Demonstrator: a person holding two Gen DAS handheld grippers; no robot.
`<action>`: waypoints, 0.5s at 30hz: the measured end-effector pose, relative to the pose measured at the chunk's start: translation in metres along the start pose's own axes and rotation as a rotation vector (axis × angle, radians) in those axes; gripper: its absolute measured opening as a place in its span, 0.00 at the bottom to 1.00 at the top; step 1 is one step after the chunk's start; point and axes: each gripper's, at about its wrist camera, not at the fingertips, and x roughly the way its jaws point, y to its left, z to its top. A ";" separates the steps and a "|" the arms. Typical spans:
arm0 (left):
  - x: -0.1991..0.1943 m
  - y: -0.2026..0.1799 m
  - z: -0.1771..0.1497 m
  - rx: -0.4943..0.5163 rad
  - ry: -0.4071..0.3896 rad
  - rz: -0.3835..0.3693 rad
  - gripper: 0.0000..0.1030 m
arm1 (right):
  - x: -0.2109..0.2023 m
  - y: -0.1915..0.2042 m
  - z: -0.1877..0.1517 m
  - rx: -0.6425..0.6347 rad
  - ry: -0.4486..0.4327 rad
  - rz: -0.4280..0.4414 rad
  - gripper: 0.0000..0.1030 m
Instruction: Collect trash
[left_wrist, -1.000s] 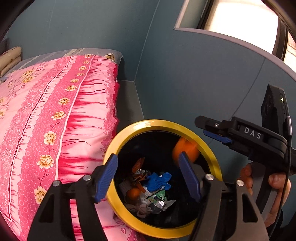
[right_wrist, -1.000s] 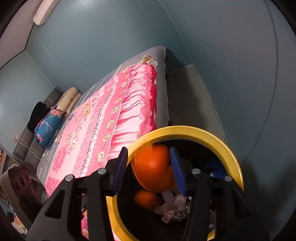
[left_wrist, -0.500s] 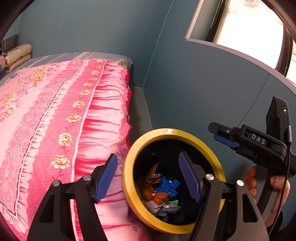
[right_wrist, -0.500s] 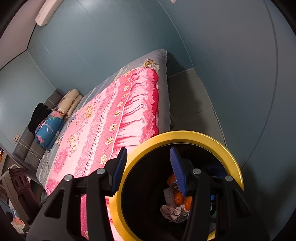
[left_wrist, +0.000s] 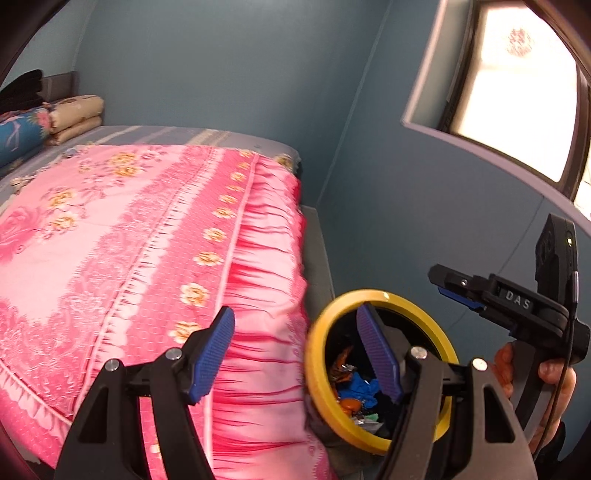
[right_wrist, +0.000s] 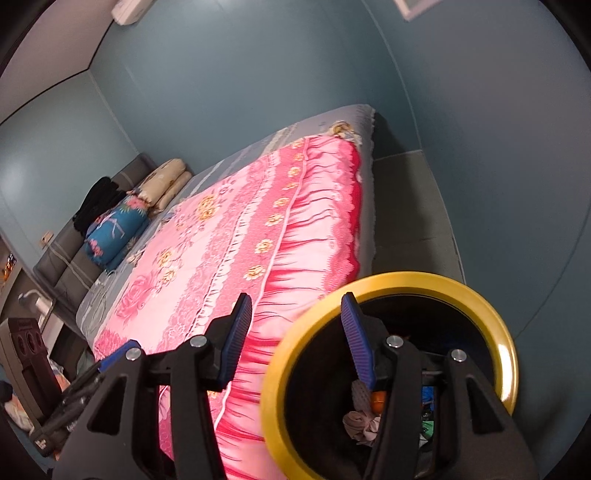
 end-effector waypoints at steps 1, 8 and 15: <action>-0.007 0.006 0.001 -0.009 -0.013 0.014 0.64 | 0.000 0.005 0.000 -0.010 0.001 0.005 0.49; -0.048 0.040 0.004 -0.050 -0.083 0.105 0.70 | -0.001 0.051 -0.002 -0.107 0.007 0.055 0.53; -0.086 0.067 -0.002 -0.087 -0.138 0.196 0.79 | -0.004 0.100 -0.008 -0.205 -0.008 0.095 0.60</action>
